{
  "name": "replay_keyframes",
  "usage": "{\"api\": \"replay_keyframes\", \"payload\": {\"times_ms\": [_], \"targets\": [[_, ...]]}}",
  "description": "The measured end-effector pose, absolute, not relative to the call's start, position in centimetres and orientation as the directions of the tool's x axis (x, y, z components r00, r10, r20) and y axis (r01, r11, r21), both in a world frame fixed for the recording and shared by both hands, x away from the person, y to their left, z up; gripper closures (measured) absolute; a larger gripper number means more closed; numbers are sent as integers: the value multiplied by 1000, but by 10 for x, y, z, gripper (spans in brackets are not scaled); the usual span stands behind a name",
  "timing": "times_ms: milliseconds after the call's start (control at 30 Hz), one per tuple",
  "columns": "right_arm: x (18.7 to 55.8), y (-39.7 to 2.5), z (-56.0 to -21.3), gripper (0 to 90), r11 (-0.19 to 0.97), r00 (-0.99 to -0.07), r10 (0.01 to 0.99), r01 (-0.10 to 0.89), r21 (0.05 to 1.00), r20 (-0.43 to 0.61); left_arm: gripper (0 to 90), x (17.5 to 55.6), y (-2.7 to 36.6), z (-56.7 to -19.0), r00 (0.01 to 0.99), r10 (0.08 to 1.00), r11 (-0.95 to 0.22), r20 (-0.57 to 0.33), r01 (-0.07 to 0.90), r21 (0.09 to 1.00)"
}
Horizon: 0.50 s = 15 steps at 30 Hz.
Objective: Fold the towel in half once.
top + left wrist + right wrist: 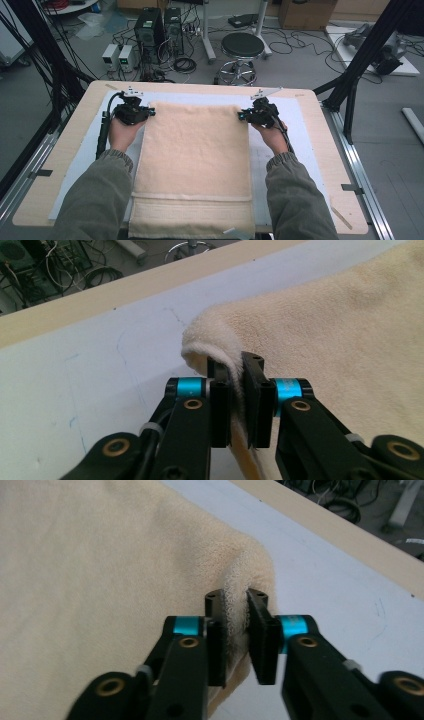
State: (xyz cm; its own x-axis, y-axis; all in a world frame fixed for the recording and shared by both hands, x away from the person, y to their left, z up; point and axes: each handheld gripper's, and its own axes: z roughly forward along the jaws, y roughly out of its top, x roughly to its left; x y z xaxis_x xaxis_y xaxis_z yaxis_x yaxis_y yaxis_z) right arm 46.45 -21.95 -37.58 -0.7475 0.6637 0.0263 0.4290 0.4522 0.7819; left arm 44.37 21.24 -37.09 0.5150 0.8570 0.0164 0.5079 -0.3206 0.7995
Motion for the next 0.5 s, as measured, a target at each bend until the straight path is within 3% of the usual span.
{"api": "replay_keyframes", "payload": {"times_ms": [133, 267, 500], "targets": [[466, -224, -384, 482, 432, -729, 681, 473, 768, 66, 619, 442, 219, -377, 522, 853, -323, -7, 539, 778], [456, -225, -384, 393, 426, -741, 663, 487, 763, 104, 538, 428, 223, -382, 549, 836, -312, -24, 510, 801], [426, -225, -377, 324, 489, -785, 617, 431, 759, 48, 438, 398, 223, -383, 609, 793, -341, -11, 458, 821]]}}
